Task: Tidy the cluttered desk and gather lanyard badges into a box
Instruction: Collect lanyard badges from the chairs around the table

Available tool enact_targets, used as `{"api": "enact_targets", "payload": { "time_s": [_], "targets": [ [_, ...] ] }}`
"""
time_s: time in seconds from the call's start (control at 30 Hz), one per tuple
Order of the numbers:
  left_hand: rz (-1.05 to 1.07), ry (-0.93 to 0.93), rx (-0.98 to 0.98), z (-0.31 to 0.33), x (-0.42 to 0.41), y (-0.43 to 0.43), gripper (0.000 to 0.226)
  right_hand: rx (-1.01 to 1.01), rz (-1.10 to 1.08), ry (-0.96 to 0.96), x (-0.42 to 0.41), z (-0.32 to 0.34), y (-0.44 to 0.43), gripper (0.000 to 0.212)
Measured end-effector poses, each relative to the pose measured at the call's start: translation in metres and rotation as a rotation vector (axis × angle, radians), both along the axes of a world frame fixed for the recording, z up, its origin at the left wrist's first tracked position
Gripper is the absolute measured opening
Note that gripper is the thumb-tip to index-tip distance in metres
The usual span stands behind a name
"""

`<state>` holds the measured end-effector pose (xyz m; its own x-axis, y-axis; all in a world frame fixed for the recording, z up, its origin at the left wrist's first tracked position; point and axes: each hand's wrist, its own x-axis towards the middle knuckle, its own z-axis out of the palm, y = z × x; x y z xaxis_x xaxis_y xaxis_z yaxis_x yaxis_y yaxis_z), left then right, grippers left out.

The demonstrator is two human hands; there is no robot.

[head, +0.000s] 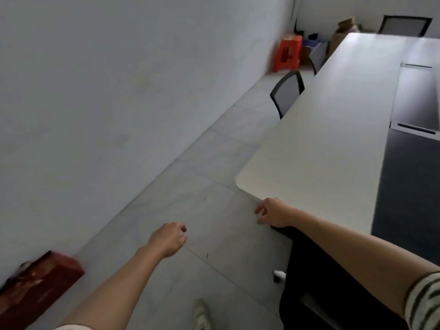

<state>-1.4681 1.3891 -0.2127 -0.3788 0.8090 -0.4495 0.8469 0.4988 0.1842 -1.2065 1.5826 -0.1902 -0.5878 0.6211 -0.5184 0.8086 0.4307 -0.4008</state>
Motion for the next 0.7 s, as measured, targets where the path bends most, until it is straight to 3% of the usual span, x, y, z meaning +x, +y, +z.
{"api": "enact_targets", "payload": {
  "time_s": [0.3, 0.7],
  "targets": [
    [0.013, 0.024, -0.048, 0.026, -0.209, 0.071, 0.034, -0.046, -0.023, 0.049, -0.211, 0.000, 0.072, 0.036],
    [-0.165, -0.040, 0.010, 0.020, -0.323, 0.316, 0.034, -0.032, -0.248, 0.023, -0.298, -0.025, 0.272, 0.030]
  ]
}}
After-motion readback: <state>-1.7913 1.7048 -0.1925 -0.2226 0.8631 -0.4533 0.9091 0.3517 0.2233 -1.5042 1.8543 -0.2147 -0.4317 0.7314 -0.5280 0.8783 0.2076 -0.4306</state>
